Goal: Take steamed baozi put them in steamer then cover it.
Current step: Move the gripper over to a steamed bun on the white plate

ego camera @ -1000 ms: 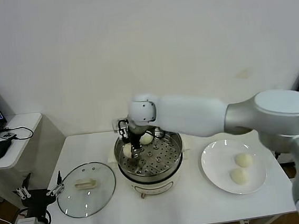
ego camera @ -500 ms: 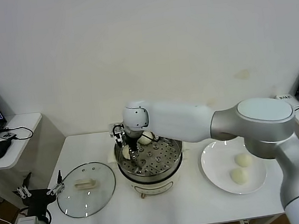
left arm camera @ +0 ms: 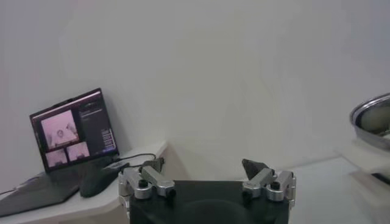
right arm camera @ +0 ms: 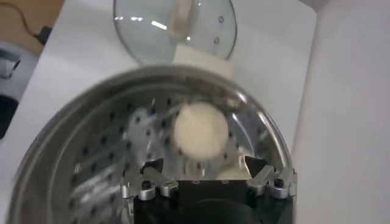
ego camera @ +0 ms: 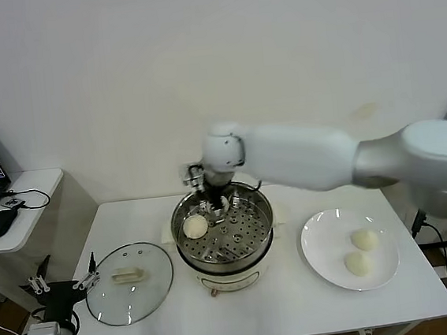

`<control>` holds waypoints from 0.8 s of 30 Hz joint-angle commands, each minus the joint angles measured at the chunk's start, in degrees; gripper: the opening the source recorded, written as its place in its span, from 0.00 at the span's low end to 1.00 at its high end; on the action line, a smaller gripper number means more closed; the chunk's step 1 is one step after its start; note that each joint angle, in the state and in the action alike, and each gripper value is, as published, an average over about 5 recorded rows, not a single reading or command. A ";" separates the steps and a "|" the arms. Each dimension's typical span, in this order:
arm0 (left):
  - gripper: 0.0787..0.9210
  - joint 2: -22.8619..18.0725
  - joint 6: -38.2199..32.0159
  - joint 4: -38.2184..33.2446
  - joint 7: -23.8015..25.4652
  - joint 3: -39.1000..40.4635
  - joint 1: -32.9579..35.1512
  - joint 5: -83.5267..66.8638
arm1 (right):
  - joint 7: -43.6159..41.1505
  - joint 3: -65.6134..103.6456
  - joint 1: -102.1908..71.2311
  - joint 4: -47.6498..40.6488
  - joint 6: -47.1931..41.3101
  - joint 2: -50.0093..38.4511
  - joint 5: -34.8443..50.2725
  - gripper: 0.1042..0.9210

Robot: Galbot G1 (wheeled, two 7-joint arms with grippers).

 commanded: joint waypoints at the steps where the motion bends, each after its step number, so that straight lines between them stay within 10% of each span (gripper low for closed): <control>1: 0.88 0.21 -0.09 0.14 -0.05 0.43 0.16 0.14 | -7.82 -2.52 7.98 16.23 7.08 -25.22 -5.28 0.88; 24: 0.88 0.55 -0.27 1.73 -0.24 2.08 0.95 2.51 | -7.38 33.78 -43.75 13.37 16.38 -45.41 -32.12 0.88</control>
